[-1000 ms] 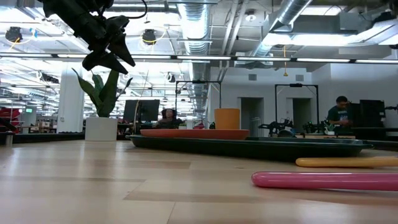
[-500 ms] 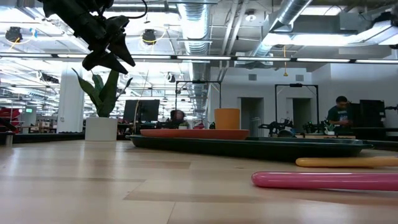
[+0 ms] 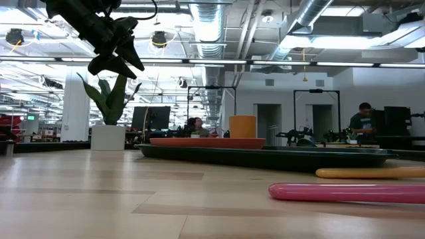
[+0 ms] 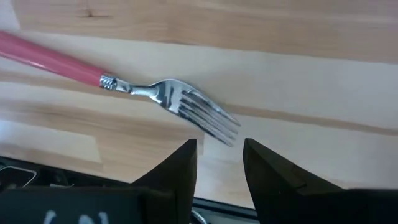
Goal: Pick and place plate/cup/fork/spoon on tray
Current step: Put the pink fork on the black tray to the right side of the orange plate
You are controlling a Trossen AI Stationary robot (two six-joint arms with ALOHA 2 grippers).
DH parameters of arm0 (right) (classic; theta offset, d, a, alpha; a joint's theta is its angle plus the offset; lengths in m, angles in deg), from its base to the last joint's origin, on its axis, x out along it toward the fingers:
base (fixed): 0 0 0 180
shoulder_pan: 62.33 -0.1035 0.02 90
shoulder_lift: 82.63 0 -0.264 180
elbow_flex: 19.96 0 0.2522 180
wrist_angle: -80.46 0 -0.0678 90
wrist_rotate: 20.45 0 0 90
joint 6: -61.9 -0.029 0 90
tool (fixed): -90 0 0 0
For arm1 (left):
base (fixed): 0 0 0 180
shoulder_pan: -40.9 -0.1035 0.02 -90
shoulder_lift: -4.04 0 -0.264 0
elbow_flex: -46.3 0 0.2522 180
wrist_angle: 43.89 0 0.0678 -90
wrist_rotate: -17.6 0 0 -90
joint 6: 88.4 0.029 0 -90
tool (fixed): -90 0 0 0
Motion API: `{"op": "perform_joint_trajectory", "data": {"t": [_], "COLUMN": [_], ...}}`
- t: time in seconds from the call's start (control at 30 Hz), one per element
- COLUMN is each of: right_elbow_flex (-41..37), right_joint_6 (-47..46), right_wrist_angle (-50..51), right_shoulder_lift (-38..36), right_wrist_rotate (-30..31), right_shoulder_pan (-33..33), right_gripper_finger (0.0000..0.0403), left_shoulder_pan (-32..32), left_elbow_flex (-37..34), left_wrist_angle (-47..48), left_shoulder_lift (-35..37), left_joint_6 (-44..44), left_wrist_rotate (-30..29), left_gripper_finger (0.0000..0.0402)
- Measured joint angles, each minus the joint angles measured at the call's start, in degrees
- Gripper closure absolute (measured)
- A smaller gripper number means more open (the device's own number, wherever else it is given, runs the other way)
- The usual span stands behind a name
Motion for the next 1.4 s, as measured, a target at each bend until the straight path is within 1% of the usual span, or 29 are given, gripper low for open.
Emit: {"op": "perform_joint_trajectory", "data": {"t": [0.2, 0.43, 0.6, 0.73, 0.9, 1.03, 1.27, 1.4], "right_elbow_flex": [-0.04, 0.0, 0.06, 0.07, 0.0, -0.04, 0.17, 4.0], "right_joint_6": [0.02, 0.07, 0.14, 0.6, 2.0, 2.54, 2.79, 3.35], "right_wrist_angle": [1.52, -4.84, -7.4, -7.04, -5.35, -6.11, -13.74, -13.57], "right_shoulder_lift": [1.24, 5.54, 7.76, 7.8, 7.03, 6.45, 6.45, 6.2], "right_wrist_rotate": [-0.12, -0.06, -0.03, 0.05, 3.36, 5.46, 4.78, 3.57], "right_shoulder_pan": [-0.04, -0.21, -0.17, 0.59, 0.8, 0.84, 0.78, 0.52], "right_gripper_finger": [0.0248, 0.0248, 0.025, 0.027, 0.0291, 0.0289, 0.0276, 0.0279], "left_shoulder_pan": [-0.02, 0.0, -0.02, -0.02, -0.02, -0.01, -0.02, -0.01], "left_elbow_flex": [0.0, 0.0, 0.0, 0.0, 0.0, 0.0, 0.0, 0.0], "left_wrist_angle": [-0.01, -0.03, -0.03, -0.03, -0.03, -0.03, -0.03, -0.03], "left_shoulder_lift": [0.0, 0.0, 0.0, 0.0, 0.0, 0.0, 0.02, 0.0], "left_joint_6": [0.01, -0.01, -0.01, -0.01, 0.01, 0.01, 0.01, 0.01], "left_wrist_rotate": [-0.27, -0.26, -0.26, -0.26, -0.24, -0.3, -0.35, -0.37], "left_gripper_finger": [0.0231, 0.0231, 0.0231, 0.0231, 0.0231, 0.0231, 0.0231, 0.0231]}}
